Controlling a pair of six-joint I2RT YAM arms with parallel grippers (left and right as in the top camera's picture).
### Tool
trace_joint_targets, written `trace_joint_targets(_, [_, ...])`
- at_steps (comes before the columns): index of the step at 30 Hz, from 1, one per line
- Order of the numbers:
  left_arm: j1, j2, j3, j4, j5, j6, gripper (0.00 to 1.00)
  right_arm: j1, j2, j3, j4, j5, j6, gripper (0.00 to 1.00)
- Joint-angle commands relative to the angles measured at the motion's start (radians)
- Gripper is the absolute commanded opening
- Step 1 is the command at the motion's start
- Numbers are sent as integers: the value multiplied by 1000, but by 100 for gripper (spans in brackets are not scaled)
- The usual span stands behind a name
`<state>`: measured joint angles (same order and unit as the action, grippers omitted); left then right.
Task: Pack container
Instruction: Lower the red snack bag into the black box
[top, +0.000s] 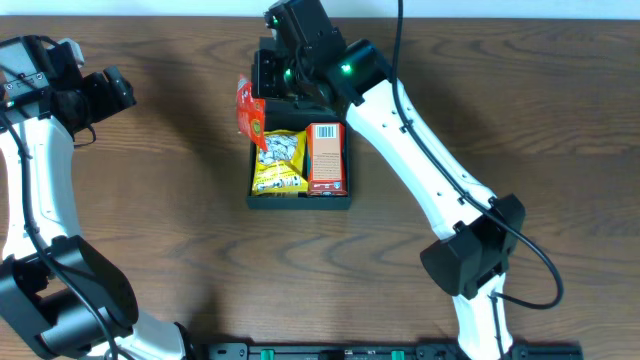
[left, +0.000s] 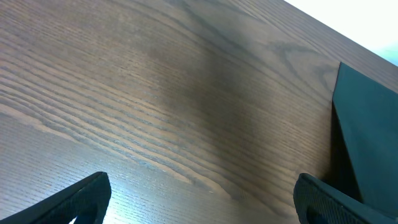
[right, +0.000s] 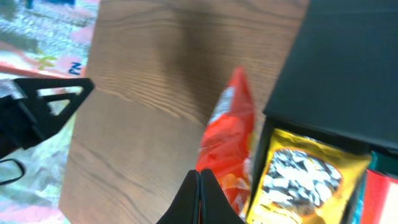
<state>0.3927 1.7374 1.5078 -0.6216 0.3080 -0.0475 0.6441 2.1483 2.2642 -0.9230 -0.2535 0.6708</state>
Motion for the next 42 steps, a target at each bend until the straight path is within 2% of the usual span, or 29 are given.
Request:
trace_joint_targets(1, [6, 7, 6, -3, 0, 18, 95, -7, -1, -5, -13, 48, 49, 1])
trace_joint_targets(12, [6, 7, 6, -18, 0, 18, 95, 1, -1, -96, -17, 62, 103, 2])
trace_joint_targets(16, [6, 7, 6, -19, 0, 18, 95, 2, -1, -97, -98, 63, 16, 2])
trace_joint_targets(21, [6, 7, 6, -29, 0, 18, 95, -10, -1, -97, -226, 101, 8, 2])
trace_joint_targets(22, [6, 7, 6, -30, 0, 18, 95, -12, -1, -97, -244, 108, 2, 5])
trace_joint_targets(25, [6, 7, 6, -31, 0, 18, 95, -16, -1, -97, -283, 108, -53, 39])
trace_joint_targets(26, [6, 7, 6, -30, 0, 18, 95, -16, -1, -97, -291, 108, -72, 47])
trace_joint_targets(27, [6, 7, 6, -30, 0, 18, 95, -16, -1, -97, -297, 110, -103, 63])
trace_joint_targets(28, [6, 7, 6, -30, 0, 18, 95, -16, -1, -97, -304, 124, -126, 69])
trace_joint_targets(37, [6, 7, 6, -36, 0, 18, 95, -37, -3, -87, -347, 228, -157, 71])
trace_joint_targets(40, [6, 7, 6, -37, 0, 18, 95, -56, -3, -87, -399, 227, -157, 60])
trace_joint_targets(42, [6, 7, 6, -36, 0, 18, 95, -69, -3, -87, -441, 227, -158, 41])
